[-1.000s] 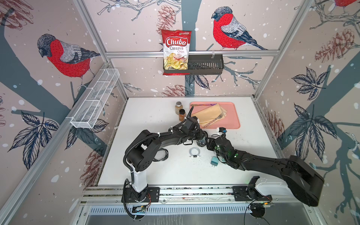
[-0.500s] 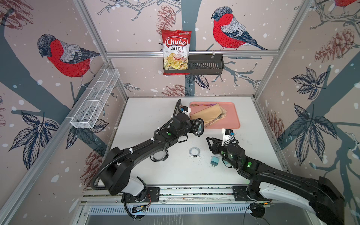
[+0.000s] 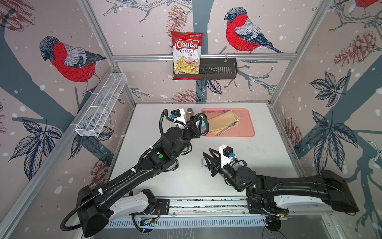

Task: Pack away charging kits
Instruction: Pick up the storage bag at the center of the board, then zip the zipper on the storage bag.

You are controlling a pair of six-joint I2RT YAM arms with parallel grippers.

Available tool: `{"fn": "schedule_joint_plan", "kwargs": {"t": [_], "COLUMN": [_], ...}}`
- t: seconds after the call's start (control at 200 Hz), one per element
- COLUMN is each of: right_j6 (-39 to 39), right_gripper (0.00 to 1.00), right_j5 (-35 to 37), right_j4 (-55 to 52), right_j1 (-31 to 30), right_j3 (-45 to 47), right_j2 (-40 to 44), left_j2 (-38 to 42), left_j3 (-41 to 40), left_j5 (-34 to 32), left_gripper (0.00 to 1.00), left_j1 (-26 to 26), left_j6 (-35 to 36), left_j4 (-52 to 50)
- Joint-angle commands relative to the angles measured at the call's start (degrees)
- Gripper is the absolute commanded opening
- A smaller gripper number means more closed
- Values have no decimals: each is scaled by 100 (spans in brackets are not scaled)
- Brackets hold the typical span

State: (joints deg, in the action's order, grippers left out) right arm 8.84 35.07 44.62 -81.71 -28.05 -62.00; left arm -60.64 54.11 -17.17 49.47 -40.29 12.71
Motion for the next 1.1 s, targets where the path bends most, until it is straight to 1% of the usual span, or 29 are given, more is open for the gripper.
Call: {"fn": "schedule_joint_plan", "kwargs": {"t": [0.0,0.08,0.195,0.275,0.365,0.495,0.55,0.73,0.961,1.096], "right_j6": [-903,-1158,-1420,-1531,-1569,-1311,-1151,-750,-691,-617], "right_gripper": [42,41,37,33,32,30,28,28,28,27], "right_j5": [-567,-933,-1183,-1544,-1714,-1717,-1815,-2167,-2327,-2257], "right_j4": [1158,1267,1536,1729,1821,1703,1662,1614,1461,1349], "right_j1": [-2,-11,13,56,118,369,511,895,929,963], "right_j3": [-48,-174,-253,-275,-402,-689,-768,-957,-1282,-1450], "right_j2": [-79,-157,-288,-358,-499,-714,-775,-954,-1345,-1500], "left_j2": [201,345,529,626,664,701,757,869,854,852], "left_j3": [76,48,17,-5,11,57,10,-69,-71,-42], "left_j5": [-344,-268,-216,-130,-66,-53,-47,-55,-30,-5], "left_gripper": [0,0,0,0,0,0,0,0,0,0], "left_j1": [103,104,106,106,111,111,115,115,115,114], "left_j6": [99,36,-70,-99,-136,-225,-281,-367,-433,-469], "left_j4": [100,79,21,64,59,-69,-67,-75,-77,-84]}}
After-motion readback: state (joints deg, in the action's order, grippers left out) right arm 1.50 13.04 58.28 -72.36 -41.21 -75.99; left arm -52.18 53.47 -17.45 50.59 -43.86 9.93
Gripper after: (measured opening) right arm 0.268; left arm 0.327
